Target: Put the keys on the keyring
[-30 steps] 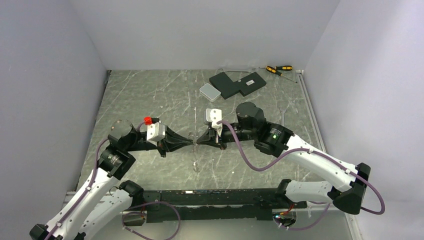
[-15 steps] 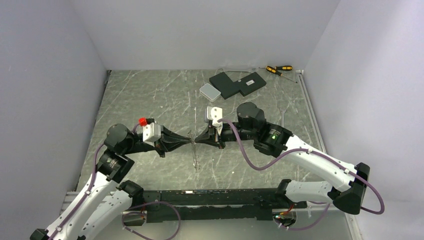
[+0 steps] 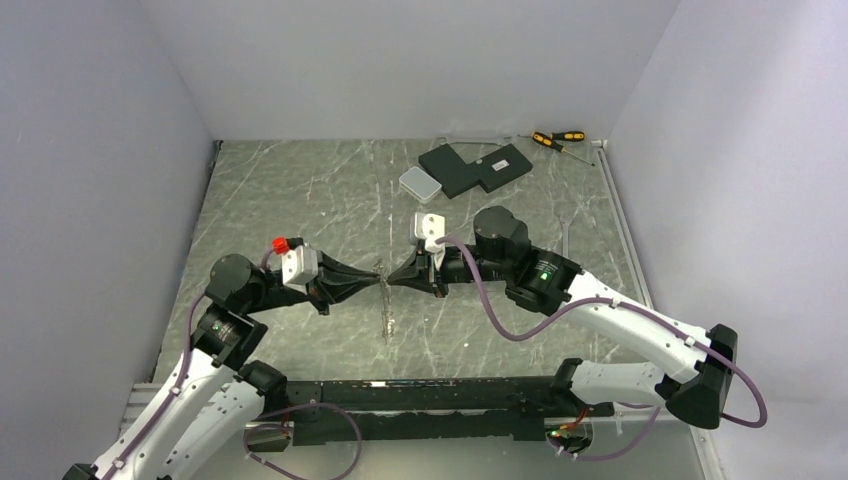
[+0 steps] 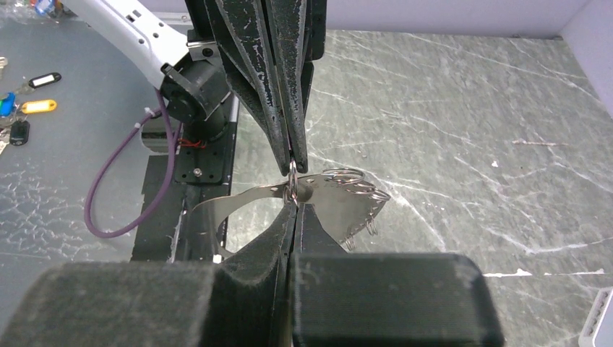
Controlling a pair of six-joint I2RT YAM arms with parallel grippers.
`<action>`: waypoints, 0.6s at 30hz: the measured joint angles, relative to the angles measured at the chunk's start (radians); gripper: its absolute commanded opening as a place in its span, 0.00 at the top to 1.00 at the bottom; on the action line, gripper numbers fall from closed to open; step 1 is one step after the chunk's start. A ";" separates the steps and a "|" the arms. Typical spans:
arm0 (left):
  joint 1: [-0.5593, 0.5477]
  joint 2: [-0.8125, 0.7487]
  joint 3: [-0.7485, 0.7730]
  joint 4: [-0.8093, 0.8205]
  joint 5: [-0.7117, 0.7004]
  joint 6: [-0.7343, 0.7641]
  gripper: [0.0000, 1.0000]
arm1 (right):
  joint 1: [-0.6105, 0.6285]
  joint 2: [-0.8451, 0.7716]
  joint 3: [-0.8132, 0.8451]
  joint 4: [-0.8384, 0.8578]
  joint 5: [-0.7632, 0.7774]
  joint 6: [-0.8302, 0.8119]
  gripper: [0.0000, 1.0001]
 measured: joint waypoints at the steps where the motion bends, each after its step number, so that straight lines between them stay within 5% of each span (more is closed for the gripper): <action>1: 0.002 -0.002 -0.003 0.006 -0.003 -0.006 1.00 | 0.000 0.000 -0.001 0.002 0.000 0.004 0.98; 6: 0.009 -0.002 -0.005 0.030 -0.013 -0.022 1.00 | -0.003 0.000 -0.003 0.012 -0.003 0.020 0.68; 18: 0.021 0.000 -0.005 0.078 -0.017 -0.030 1.00 | -0.015 0.000 -0.006 -0.030 -0.003 -0.006 0.57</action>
